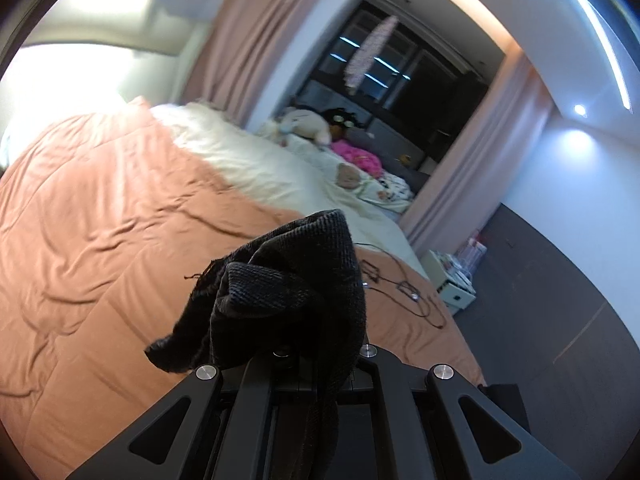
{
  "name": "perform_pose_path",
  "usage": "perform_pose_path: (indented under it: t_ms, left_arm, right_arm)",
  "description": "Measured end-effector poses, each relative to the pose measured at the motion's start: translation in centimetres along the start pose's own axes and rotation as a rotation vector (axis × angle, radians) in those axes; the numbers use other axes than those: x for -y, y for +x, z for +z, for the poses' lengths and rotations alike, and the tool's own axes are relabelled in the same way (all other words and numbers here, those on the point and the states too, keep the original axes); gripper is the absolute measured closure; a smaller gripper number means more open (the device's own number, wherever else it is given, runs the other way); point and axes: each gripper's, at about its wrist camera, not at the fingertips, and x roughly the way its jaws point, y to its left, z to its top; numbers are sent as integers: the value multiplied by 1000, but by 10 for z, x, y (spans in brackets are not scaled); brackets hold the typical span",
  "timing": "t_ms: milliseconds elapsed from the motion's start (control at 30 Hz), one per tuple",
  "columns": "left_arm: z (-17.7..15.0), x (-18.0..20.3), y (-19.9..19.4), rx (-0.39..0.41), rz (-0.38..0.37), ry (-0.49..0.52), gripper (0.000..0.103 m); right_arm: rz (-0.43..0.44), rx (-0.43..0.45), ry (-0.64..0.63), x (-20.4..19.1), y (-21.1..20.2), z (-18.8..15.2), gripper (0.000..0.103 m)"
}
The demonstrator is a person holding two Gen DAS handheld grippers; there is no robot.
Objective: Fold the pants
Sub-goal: 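Lift the hem with the left tool while the right tool lifts the pant leg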
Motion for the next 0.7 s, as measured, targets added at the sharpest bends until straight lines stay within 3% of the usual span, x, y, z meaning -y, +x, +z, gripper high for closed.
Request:
perform_pose_path:
  t_ms: [133,167,300,400,700]
  left_arm:
    - [4,44,12,-10,-44,59,99]
    - [4,53,15,-12,-52,70,99]
    - [4,93,27,-19,-75,126,99]
    - [2,124,40,-36,-99,161,99]
    - [-17,195,83,-102,-154,221,99]
  right_arm:
    - [-20,73,29,11,-21,-12,47]
    - [-31,107,34,17,-29,-15,43]
    - [-46,169,61,36,-45,-24,35]
    - [-58,221,85,50,-59,-31,22]
    - [-78,336,165,87,-101,-62,20]
